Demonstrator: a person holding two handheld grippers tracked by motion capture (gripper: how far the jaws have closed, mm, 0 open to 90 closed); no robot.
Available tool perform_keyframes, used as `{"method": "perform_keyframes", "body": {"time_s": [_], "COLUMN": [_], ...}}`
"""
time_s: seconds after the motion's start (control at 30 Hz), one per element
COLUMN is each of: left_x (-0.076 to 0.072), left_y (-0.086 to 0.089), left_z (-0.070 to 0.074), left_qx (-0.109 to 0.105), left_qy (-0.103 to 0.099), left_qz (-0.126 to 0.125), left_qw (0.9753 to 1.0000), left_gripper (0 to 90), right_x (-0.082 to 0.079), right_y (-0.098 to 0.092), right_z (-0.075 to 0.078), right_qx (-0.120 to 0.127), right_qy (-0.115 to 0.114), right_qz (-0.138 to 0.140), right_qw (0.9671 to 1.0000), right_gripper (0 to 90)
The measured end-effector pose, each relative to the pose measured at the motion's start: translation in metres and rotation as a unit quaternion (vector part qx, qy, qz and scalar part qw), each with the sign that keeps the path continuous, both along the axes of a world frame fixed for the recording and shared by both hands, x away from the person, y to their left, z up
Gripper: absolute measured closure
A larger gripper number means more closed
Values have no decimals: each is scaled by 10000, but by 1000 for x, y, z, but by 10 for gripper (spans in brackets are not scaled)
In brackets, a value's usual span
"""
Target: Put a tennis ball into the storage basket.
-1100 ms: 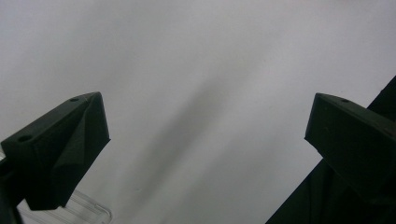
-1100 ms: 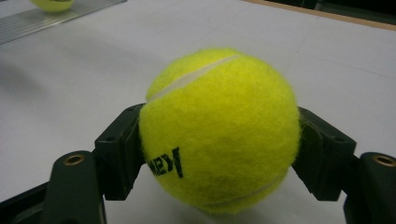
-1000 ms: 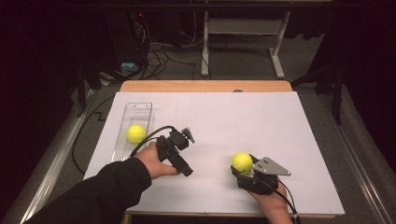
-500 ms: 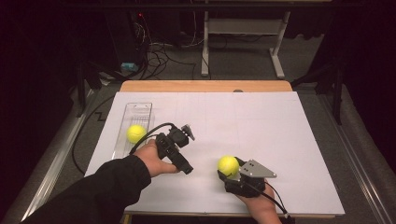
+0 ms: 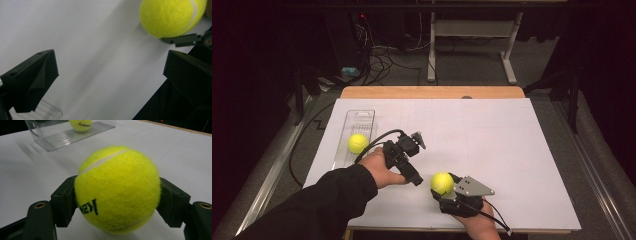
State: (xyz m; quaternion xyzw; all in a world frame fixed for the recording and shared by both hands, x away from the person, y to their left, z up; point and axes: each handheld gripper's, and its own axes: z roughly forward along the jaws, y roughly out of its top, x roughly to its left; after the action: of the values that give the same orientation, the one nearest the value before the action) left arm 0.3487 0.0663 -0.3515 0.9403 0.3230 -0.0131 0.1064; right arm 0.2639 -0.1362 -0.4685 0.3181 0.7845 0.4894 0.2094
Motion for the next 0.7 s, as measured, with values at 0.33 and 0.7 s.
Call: {"method": "perform_keyframes", "body": {"time_s": [0.33,0.7], "left_x": [-2,-5], "left_y": [-17,-41], "left_z": [3,-3], "left_qx": [-14,-113], "left_qy": [62,166], "left_qz": [-154,-307], "left_qw": [9999,9993], "left_gripper": [7,7], "right_x": [-4,-4], "right_y": [11,11], "right_z": [-1,2], "right_qx": [-4,86], "right_qy": [-22,-66], "right_qz": [171,139], "right_qw": [9999,9998], "right_gripper": [277,277]}}
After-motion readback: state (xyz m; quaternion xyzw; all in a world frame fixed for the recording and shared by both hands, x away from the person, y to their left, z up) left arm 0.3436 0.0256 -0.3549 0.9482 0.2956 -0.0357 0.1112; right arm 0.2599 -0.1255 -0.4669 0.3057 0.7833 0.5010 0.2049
